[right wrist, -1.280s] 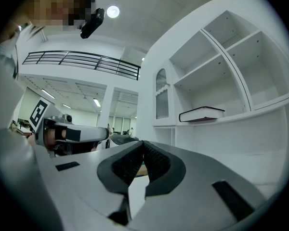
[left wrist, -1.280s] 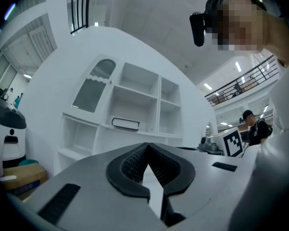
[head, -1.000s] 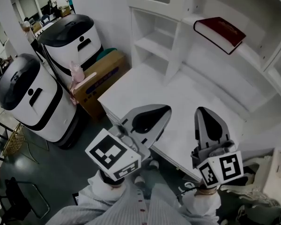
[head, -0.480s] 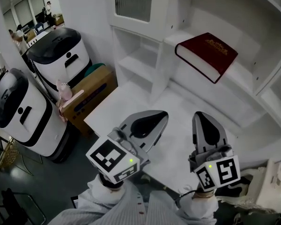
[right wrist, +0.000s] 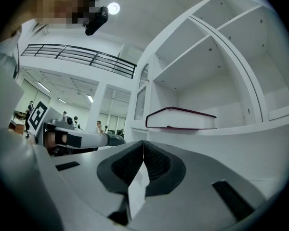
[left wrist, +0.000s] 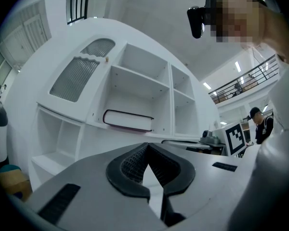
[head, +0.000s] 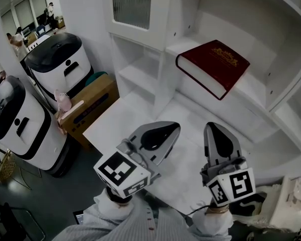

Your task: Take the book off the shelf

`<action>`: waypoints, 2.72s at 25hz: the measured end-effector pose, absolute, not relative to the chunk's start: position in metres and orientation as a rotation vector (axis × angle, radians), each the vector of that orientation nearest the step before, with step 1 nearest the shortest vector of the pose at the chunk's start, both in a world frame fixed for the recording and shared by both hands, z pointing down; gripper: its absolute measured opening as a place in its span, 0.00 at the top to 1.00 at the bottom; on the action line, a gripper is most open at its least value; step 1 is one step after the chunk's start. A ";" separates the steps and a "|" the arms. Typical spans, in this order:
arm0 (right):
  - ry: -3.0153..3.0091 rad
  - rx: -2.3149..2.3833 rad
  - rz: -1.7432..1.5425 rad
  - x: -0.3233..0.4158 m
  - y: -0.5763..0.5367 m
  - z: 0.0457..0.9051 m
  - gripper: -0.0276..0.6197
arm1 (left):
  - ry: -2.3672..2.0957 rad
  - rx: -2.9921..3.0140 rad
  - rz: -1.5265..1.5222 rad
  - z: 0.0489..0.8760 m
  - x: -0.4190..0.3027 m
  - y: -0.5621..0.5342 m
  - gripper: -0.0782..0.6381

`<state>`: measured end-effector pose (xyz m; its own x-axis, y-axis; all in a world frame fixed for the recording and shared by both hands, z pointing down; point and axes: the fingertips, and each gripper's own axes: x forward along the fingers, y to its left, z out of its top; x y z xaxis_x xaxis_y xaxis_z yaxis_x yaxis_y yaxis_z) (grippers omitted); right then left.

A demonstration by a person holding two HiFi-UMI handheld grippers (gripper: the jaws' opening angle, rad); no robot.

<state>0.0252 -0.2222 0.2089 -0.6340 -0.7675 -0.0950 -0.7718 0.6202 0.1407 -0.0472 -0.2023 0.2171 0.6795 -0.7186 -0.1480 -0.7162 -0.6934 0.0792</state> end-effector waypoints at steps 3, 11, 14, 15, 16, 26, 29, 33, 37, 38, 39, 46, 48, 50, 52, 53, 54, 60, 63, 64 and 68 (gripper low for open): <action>2.801 -1.349 0.276 0.026 -0.228 0.207 0.94 | -1.206 2.870 -0.262 0.216 -0.045 -0.212 0.88; 2.753 -1.463 0.324 0.029 -0.249 0.199 0.94 | -1.084 2.930 -0.258 0.208 -0.039 -0.243 0.88; 2.735 -1.508 0.345 0.030 -0.257 0.198 0.94 | -1.038 2.951 -0.264 0.205 -0.036 -0.255 0.88; 2.731 -1.522 0.353 0.030 -0.260 0.197 0.94 | -1.025 2.956 -0.265 0.205 -0.036 -0.258 0.88; 2.725 -1.535 0.359 0.030 -0.262 0.197 0.94 | -1.013 2.960 -0.265 0.205 -0.035 -0.261 0.88; 2.688 -1.637 0.383 0.037 -0.279 0.198 0.93 | -0.942 2.977 -0.269 0.207 -0.036 -0.285 0.88; 2.702 -1.633 0.388 0.035 -0.281 0.201 0.93 | -0.932 2.974 -0.270 0.208 -0.036 -0.291 0.88; 2.704 -1.663 0.439 0.037 -0.281 0.200 0.93 | -0.920 2.968 -0.273 0.211 -0.035 -0.297 0.88; 2.694 -1.666 0.474 0.041 -0.278 0.196 0.88 | -0.903 2.969 -0.272 0.213 -0.032 -0.301 0.88; 2.690 -1.666 0.481 0.042 -0.278 0.195 0.85 | -0.898 2.970 -0.272 0.213 -0.031 -0.301 0.88; 2.687 -1.670 0.496 0.043 -0.277 0.194 0.83 | -0.894 2.970 -0.271 0.214 -0.030 -0.302 0.88; 2.648 -1.722 0.714 0.044 -0.273 0.176 0.69 | -0.870 2.972 -0.265 0.216 -0.025 -0.303 0.88; 2.631 -1.762 0.804 0.044 -0.273 0.172 0.65 | -0.860 2.975 -0.264 0.216 -0.024 -0.302 0.88; 2.615 -1.811 0.888 0.045 -0.274 0.170 0.63 | -0.850 2.977 -0.265 0.215 -0.023 -0.301 0.88; 2.596 -1.857 0.964 0.046 -0.274 0.169 0.60 | -0.847 2.977 -0.263 0.216 -0.023 -0.302 0.88; 2.589 -1.882 1.002 0.047 -0.275 0.169 0.59 | -0.846 2.976 -0.261 0.216 -0.023 -0.302 0.88; 2.585 -1.908 1.040 0.047 -0.275 0.170 0.59 | -0.846 2.975 -0.259 0.216 -0.023 -0.303 0.88; 2.582 -2.004 1.451 0.046 -0.280 0.172 0.56 | -0.850 2.972 -0.257 0.217 -0.025 -0.305 0.88; 2.551 -1.999 1.661 0.040 -0.285 0.169 0.55 | -0.851 2.970 -0.261 0.218 -0.025 -0.306 0.88; 2.542 -1.995 1.714 0.038 -0.287 0.168 0.55 | -0.851 2.968 -0.260 0.219 -0.025 -0.307 0.88; 2.534 -1.962 1.850 0.030 -0.296 0.167 0.55 | -0.851 2.950 -0.255 0.224 -0.026 -0.312 0.88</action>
